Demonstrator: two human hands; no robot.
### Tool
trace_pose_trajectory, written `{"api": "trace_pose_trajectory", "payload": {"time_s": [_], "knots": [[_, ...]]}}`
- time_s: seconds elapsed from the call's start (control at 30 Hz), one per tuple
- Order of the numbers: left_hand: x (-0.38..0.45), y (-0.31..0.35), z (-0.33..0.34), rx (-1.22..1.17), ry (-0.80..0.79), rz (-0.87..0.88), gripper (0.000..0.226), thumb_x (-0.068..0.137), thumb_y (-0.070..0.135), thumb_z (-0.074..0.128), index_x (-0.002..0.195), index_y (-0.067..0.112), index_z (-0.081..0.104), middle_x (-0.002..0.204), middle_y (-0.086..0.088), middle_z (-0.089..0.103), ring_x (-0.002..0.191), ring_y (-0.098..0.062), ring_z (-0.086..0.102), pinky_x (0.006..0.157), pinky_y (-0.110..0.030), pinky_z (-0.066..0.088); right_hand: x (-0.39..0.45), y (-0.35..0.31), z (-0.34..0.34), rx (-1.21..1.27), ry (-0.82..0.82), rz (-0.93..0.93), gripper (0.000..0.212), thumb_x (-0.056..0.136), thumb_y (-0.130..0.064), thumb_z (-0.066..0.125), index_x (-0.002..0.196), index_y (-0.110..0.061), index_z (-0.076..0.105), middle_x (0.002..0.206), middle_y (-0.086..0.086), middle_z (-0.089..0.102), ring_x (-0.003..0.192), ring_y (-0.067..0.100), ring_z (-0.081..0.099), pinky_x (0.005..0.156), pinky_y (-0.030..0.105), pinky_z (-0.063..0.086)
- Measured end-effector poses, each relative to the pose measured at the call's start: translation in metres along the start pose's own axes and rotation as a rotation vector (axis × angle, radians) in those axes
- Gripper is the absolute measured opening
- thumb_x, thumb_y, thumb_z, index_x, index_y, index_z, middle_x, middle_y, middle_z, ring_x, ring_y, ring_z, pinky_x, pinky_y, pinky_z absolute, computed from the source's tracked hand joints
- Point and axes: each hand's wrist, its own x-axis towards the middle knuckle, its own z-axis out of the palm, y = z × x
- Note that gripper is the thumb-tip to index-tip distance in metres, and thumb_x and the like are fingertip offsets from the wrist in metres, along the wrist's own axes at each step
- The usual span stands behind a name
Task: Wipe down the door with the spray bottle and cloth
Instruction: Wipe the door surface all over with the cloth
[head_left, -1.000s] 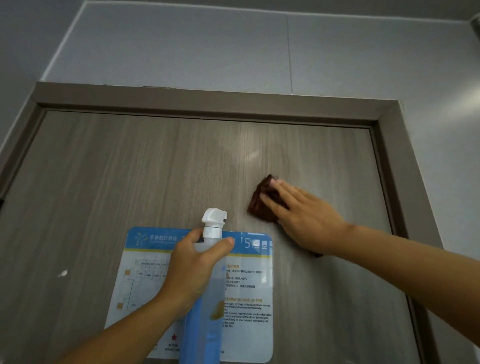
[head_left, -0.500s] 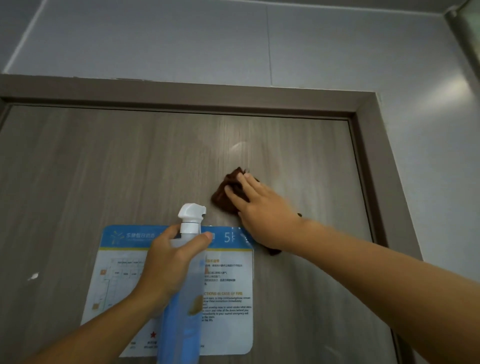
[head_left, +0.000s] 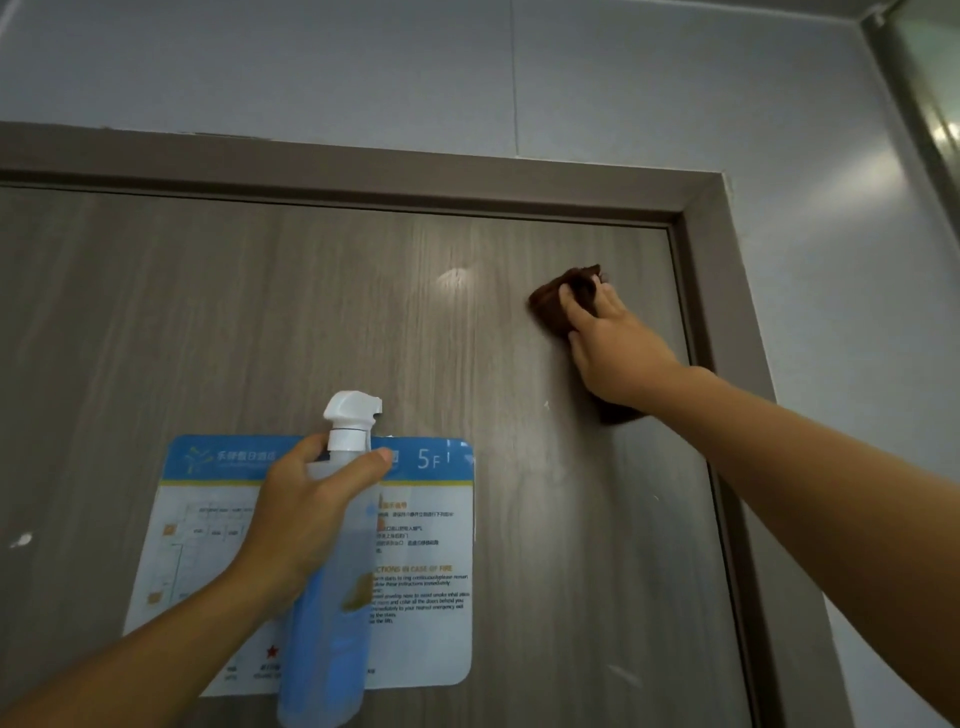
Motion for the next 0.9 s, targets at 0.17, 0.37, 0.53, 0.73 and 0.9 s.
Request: {"api": "trace_pose_trajectory", "payload": {"time_s": [0.17, 0.37, 0.53, 0.73, 0.9], "knots": [[-0.004, 0.007, 0.016, 0.006, -0.049, 0.010, 0.024, 0.085, 0.023, 0.086, 0.097, 0.007, 0.073, 0.076, -0.009, 0.075, 0.069, -0.024, 0.074, 0.065, -0.039, 0.058, -0.022, 0.007, 0.006, -0.004, -0.025, -0.039, 0.062, 0.111, -0.033, 0.034, 0.165, -0.030, 0.004, 0.172, 0.011, -0.003, 0.159, 0.030, 0.000, 0.125, 0.047, 0.020], [-0.008, 0.027, 0.066, -0.108, -0.261, -0.046, 0.036, 0.086, 0.019, 0.084, 0.098, -0.009, 0.067, 0.074, -0.017, 0.068, 0.068, -0.031, 0.067, 0.059, -0.036, 0.057, -0.035, 0.017, 0.004, -0.021, -0.075, -0.046, 0.062, 0.111, -0.032, 0.034, 0.165, -0.030, 0.003, 0.172, 0.010, -0.006, 0.159, 0.031, -0.001, 0.126, 0.047, 0.019], [-0.021, 0.025, 0.099, -0.076, -0.300, -0.069, 0.021, 0.087, 0.019, 0.081, 0.084, 0.004, 0.067, 0.069, -0.015, 0.068, 0.060, -0.027, 0.068, 0.056, -0.034, 0.054, -0.043, 0.021, 0.008, -0.012, -0.103, -0.035, 0.063, 0.111, -0.033, 0.033, 0.165, -0.031, -0.001, 0.172, 0.010, -0.010, 0.159, 0.031, -0.006, 0.127, 0.045, 0.011], [-0.024, 0.021, 0.106, -0.023, -0.269, -0.074, 0.039, 0.060, 0.044, 0.080, 0.078, 0.011, 0.068, 0.070, -0.012, 0.070, 0.066, -0.030, 0.070, 0.065, -0.043, 0.057, -0.045, 0.023, 0.009, 0.006, -0.102, -0.046, 0.064, 0.111, -0.034, 0.033, 0.165, -0.030, -0.002, 0.172, 0.010, -0.012, 0.158, 0.031, -0.008, 0.129, 0.045, 0.007], [-0.022, 0.024, 0.111, -0.080, -0.277, -0.074, 0.028, 0.069, 0.036, 0.081, 0.080, 0.013, 0.069, 0.069, -0.012, 0.069, 0.064, -0.029, 0.069, 0.063, -0.042, 0.056, -0.045, 0.028, 0.006, 0.012, -0.109, -0.058, 0.064, 0.111, -0.035, 0.034, 0.165, -0.031, -0.002, 0.172, 0.010, -0.011, 0.158, 0.030, -0.008, 0.128, 0.044, 0.008]]}}
